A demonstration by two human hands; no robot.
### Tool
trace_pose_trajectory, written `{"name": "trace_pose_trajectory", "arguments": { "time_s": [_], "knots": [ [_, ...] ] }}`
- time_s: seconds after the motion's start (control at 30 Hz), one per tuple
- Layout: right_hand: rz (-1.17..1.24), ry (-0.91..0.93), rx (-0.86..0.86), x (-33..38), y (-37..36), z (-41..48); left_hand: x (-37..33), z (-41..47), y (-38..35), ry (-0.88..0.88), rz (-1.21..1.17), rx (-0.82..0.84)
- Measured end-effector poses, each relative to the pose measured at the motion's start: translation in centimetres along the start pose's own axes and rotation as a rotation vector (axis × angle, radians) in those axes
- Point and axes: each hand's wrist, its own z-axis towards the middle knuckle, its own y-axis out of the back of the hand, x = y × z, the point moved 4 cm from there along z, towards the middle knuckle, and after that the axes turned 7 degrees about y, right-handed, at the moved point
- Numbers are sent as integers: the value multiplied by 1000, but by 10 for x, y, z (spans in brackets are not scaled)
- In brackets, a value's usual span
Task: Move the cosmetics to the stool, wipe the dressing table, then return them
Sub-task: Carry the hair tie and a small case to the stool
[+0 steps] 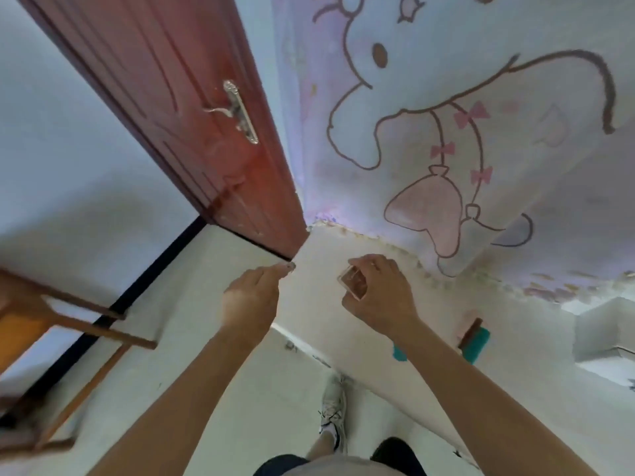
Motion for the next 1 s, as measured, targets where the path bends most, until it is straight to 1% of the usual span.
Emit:
{"name": "trace_pose_trajectory", "arguments": {
  "time_s": [0.07,0.13,0.33,0.53,0.63,0.73,0.8,1.0],
  "knots": [
    [41,139,-3,50,-16,9,35,-28,43,73,59,-110],
    [77,233,13,100,-31,18,71,-53,82,156,118,-171],
    [127,531,75,264,-93,26,180,-146,191,423,265,-292],
    [139,745,132,430,-180,12,291,-251,281,644,285,-432],
    [153,854,179,512,-214,4,340,-288,319,728,284,-496],
    [183,951,223,582,-242,-4,386,-320,348,798,274,-552],
    [195,992,236,615,-260,-5,414,-331,357,810,276,-555],
    [212,1014,309,685,-330,19,506,-343,354,866,285,-535]
  ]
}}
